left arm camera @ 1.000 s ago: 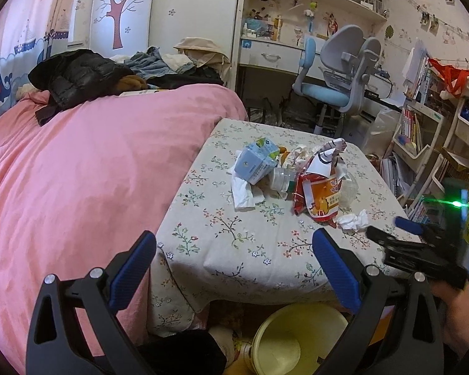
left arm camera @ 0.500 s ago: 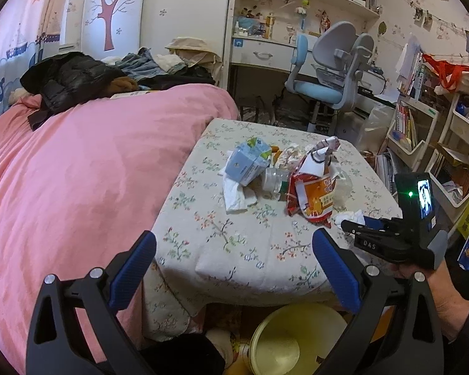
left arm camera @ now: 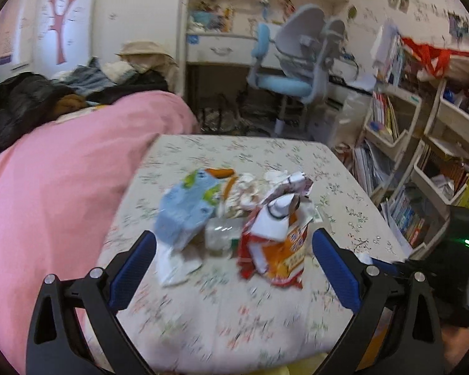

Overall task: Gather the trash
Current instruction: 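Grasp the white tissue with the right tool while the left tool grasps the orange snack bag, then drop the tissue and snack bag into the yellow basin with both tools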

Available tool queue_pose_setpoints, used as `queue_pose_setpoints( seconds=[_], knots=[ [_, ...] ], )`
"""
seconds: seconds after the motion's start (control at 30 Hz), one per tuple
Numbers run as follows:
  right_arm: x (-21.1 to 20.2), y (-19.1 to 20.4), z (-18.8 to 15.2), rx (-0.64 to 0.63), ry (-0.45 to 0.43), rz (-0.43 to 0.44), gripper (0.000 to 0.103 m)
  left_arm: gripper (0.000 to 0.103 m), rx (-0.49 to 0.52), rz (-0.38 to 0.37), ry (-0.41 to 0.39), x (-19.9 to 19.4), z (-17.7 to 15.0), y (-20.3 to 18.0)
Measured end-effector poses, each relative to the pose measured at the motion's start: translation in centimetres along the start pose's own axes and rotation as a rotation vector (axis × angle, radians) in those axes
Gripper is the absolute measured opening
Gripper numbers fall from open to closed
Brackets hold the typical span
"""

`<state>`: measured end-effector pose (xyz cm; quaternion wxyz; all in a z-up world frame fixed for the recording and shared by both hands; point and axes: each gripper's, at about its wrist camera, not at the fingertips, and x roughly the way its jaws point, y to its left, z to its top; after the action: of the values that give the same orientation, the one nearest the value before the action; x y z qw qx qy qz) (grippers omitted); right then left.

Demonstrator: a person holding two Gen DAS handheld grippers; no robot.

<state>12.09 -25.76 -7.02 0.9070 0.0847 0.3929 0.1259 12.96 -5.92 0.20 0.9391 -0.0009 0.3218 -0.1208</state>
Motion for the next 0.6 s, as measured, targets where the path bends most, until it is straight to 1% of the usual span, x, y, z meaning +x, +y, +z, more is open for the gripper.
queue_pose_setpoints(
  seconds=[0.07, 0.17, 0.2, 0.23, 0.27, 0.3, 0.33, 0.37, 0.4, 0.47, 0.6],
  knots=[
    [-0.3, -0.9, -0.1, 0.020, 0.001, 0.003, 0.017, 0.096, 0.026, -0.005, 0.023, 2.1, 0.7, -0.8],
    [-0.3, -1.9, -0.4, 0.053, 0.009, 0.020, 0.017, 0.094, 0.041, -0.005, 0.035, 3.7, 1.3, -1.5],
    [-0.4, -2.1, -0.5, 0.059, 0.011, 0.026, 0.017, 0.088, 0.039, -0.018, 0.037, 4.3, 1.5, -1.7],
    [-0.4, -2.4, -0.6, 0.063, 0.013, 0.034, 0.017, 0.084, 0.042, -0.026, 0.049, 4.6, 1.6, -1.9],
    [-0.4, -2.5, -0.7, 0.064, 0.013, 0.036, 0.017, 0.077, 0.049, -0.027, 0.069, 5.2, 1.7, -2.1],
    [-0.5, -2.6, -0.7, 0.067, 0.014, 0.042, 0.017, 0.067, 0.056, -0.030, 0.098, 5.9, 1.7, -2.4],
    [-0.6, -2.8, -0.8, 0.070, 0.016, 0.049, 0.017, 0.060, 0.059, -0.038, 0.127, 6.5, 1.7, -2.4],
    [-0.6, -2.9, -0.9, 0.073, 0.019, 0.055, 0.017, 0.042, 0.059, -0.044, 0.149, 6.8, 1.7, -2.4],
    [-0.7, -3.0, -1.0, 0.077, 0.020, 0.060, 0.017, 0.031, 0.046, -0.057, 0.174, 7.2, 1.7, -2.4],
    [-0.8, -3.0, -1.2, 0.080, 0.019, 0.069, 0.017, 0.025, 0.018, -0.079, 0.170, 7.0, 1.6, -2.0],
    [-1.7, -2.4, -1.5, 0.071, 0.012, 0.095, 0.017, 0.023, -0.021, -0.092, 0.146, 4.9, 1.4, -1.2]
  ],
)
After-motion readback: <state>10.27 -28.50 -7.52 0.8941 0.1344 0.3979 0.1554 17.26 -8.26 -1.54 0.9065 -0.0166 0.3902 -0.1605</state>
